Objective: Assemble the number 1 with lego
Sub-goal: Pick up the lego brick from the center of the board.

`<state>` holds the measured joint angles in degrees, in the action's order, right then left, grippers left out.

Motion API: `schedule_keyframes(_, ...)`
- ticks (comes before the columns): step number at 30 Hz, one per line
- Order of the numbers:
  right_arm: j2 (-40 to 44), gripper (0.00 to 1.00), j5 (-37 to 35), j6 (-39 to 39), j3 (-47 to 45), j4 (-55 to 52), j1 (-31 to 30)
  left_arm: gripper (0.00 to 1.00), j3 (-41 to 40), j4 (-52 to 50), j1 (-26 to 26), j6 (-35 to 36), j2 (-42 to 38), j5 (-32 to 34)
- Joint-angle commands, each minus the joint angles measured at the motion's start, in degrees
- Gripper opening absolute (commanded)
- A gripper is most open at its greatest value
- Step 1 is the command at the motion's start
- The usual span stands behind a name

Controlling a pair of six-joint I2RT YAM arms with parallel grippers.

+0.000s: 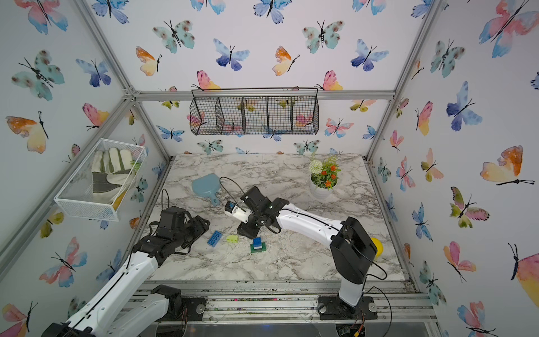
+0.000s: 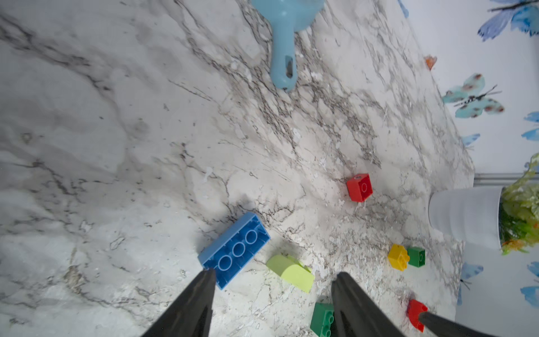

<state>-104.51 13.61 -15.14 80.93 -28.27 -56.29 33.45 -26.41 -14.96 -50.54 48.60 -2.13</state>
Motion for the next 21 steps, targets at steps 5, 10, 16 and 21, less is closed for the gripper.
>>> schedule_keyframes(5, -8.8, 0.55, -4.1, -5.2, 6.4, -3.5, -3.2, 0.69, -1.5, -2.4, 0.4, -4.8, -5.5, 5.7)
schedule_keyframes(10, -13.7, 0.56, -6.2, -5.4, 10.2, -4.4, -3.5, 0.69, -1.9, -2.9, 0.5, -5.2, -6.7, 6.0)
schedule_keyframes(16, -16.7, 0.54, -5.6, -5.3, 11.7, -4.5, -4.0, 0.69, -1.3, -2.8, 0.5, -4.8, -6.0, 6.1)
schedule_keyframes(21, -18.5, 0.51, -6.7, -5.3, 12.1, -4.4, -4.0, 0.69, -1.0, -2.8, 0.5, -4.4, -5.7, 6.2)
